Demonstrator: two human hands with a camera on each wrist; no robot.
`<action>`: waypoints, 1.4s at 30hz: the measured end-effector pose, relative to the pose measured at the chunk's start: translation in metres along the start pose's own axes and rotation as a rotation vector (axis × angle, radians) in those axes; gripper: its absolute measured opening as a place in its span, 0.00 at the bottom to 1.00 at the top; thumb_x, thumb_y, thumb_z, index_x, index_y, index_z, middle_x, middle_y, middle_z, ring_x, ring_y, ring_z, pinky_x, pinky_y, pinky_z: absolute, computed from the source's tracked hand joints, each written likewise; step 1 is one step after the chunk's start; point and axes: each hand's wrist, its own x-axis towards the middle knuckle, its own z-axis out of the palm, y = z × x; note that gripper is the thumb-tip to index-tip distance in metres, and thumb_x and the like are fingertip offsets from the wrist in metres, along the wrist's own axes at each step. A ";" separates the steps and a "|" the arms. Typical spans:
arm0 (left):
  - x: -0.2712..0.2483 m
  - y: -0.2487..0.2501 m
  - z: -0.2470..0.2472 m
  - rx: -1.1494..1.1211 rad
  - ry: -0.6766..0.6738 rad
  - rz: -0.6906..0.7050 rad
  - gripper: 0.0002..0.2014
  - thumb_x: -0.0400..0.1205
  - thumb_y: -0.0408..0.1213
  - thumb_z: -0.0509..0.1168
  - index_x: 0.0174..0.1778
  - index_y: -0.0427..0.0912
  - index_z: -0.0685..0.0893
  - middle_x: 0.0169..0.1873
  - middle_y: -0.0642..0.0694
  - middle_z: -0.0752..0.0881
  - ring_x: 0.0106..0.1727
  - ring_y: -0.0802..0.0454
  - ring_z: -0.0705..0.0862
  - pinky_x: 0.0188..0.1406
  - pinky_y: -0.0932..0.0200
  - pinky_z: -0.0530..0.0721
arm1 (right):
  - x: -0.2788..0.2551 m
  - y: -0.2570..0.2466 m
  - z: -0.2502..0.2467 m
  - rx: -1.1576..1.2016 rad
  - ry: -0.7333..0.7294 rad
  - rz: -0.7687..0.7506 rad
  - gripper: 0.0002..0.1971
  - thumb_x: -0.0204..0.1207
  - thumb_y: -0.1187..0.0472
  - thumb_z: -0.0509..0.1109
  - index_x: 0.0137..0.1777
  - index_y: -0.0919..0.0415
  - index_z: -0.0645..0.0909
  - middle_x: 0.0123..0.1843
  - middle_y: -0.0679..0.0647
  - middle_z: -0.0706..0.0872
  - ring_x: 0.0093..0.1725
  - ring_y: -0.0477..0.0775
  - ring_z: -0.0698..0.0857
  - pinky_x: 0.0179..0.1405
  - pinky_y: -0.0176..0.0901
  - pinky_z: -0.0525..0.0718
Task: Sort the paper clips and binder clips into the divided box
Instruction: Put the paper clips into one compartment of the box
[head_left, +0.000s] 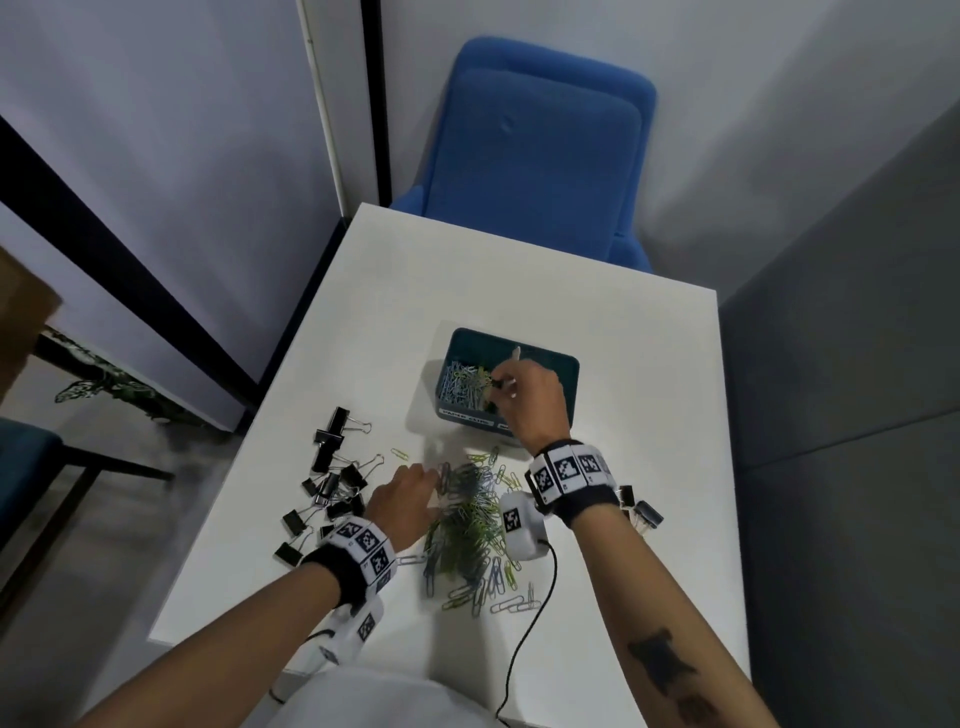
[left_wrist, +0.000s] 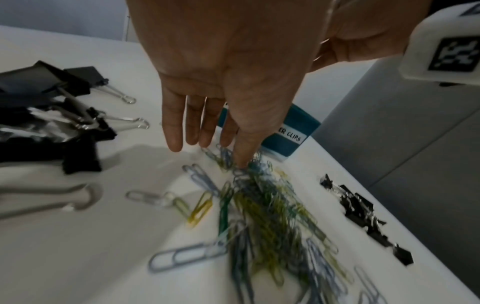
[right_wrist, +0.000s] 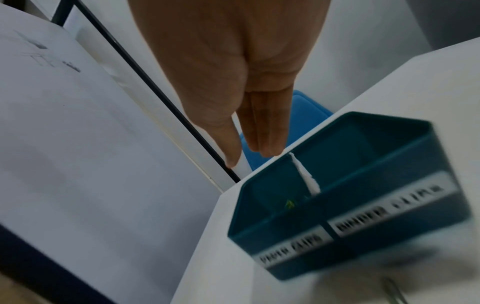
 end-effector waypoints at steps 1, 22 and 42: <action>-0.001 -0.002 0.006 0.014 -0.004 0.003 0.24 0.80 0.47 0.65 0.70 0.43 0.71 0.62 0.42 0.75 0.63 0.43 0.74 0.48 0.48 0.80 | -0.010 0.005 0.004 -0.001 0.013 -0.018 0.03 0.74 0.63 0.76 0.46 0.57 0.87 0.45 0.53 0.89 0.40 0.51 0.87 0.41 0.47 0.88; 0.006 0.004 0.031 0.053 0.010 0.241 0.16 0.72 0.22 0.70 0.53 0.40 0.80 0.47 0.42 0.77 0.41 0.43 0.81 0.30 0.54 0.80 | -0.149 0.079 0.091 -0.321 -0.404 0.062 0.21 0.72 0.71 0.69 0.65 0.59 0.76 0.67 0.58 0.74 0.63 0.61 0.74 0.40 0.54 0.85; 0.031 0.038 -0.078 -0.344 0.326 0.230 0.04 0.82 0.32 0.67 0.47 0.40 0.87 0.45 0.50 0.88 0.43 0.56 0.85 0.45 0.62 0.86 | -0.124 0.062 0.043 -0.115 -0.267 0.123 0.08 0.71 0.70 0.70 0.34 0.61 0.87 0.34 0.54 0.89 0.35 0.52 0.83 0.34 0.40 0.80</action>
